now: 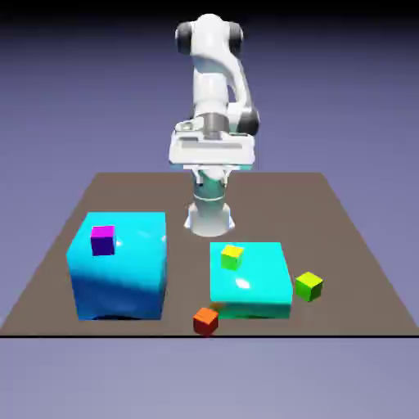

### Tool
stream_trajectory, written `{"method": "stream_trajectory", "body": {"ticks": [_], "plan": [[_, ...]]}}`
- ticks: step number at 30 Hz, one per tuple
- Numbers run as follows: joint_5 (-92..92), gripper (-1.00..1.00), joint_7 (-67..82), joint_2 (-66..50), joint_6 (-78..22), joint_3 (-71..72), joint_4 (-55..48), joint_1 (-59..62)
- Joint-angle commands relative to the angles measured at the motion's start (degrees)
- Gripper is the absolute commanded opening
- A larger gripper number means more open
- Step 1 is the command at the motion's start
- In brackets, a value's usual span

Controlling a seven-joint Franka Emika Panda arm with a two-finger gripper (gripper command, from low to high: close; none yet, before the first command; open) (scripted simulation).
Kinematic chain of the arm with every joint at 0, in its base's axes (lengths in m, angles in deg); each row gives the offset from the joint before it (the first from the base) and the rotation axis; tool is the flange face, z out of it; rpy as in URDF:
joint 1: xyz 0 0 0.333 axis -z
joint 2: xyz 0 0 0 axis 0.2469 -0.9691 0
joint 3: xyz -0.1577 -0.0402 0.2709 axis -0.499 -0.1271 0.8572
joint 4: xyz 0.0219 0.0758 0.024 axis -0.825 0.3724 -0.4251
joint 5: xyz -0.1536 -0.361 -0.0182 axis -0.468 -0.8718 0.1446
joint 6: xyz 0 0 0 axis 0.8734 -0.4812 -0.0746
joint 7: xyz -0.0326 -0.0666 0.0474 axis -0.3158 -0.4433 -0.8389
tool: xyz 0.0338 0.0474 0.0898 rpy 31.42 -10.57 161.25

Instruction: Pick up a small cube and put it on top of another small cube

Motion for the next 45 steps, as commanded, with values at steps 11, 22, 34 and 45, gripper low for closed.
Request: {"method": "stream_trajectory", "body": {"ticks": [11,22,34,45], "plan": [[-0.7,0.0,-12.7,-22.8,-14.0,5.5,-14.9,6.8],[-1.3,0.0,-25.4,-45.7,-27.9,10.9,-29.8,13.5],[-3.6,-1.0,-31.6,-63.2,-25.3,11.2,-35.9,14.4],[-1.0,-1.0,-26.5,-55.0,-35.0,4.8,-39.4,8.2]]}}
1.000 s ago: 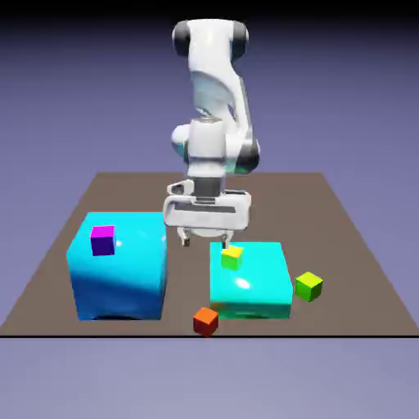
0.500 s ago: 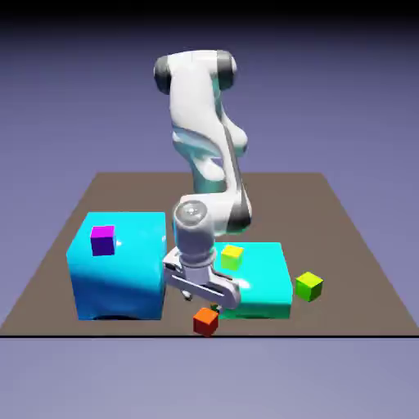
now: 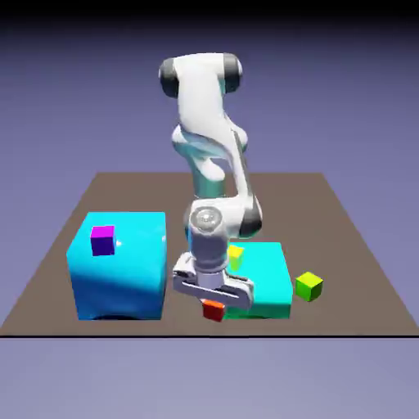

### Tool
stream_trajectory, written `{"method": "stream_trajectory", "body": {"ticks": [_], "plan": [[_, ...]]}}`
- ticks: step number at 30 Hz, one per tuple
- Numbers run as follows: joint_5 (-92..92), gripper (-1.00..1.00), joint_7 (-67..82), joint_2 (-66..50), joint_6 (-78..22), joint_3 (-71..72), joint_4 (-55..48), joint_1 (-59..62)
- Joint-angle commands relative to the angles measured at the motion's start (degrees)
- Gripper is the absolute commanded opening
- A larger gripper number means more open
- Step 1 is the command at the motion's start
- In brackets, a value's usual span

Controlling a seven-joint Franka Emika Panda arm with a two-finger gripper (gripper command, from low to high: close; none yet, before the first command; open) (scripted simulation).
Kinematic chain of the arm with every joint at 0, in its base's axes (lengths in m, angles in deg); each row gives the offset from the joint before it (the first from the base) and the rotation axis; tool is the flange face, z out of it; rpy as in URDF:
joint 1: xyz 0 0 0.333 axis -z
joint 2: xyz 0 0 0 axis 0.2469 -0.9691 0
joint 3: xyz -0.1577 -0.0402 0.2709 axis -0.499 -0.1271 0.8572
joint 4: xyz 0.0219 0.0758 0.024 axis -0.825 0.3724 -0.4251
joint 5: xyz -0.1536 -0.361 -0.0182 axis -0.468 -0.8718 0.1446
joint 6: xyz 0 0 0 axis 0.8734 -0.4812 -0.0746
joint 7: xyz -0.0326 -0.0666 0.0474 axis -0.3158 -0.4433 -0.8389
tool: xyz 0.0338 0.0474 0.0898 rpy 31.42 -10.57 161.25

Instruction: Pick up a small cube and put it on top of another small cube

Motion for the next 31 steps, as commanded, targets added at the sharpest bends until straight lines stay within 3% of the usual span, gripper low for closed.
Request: {"method": "stream_trajectory", "body": {"ticks": [1,9,22,27,28,31], "plan": [[0.3,-1.0,-1.6,0.5,-1.1,-2.1,-1.4,-0.6],[5.2,-1.0,-20.2,6.3,-13.1,-14.7,-12.6,1.0],[10.0,-1.0,-35.2,23.1,-29.4,-3.5,-9.1,25.6],[10.7,-1.0,-34.5,20.5,-19.6,-3.0,-1.9,25.0],[10.7,1.0,-34.5,20.5,-19.6,-3.0,-1.9,25.0],[10.3,1.0,-34.9,21.8,-24.6,-3.3,-5.6,25.3]]}}
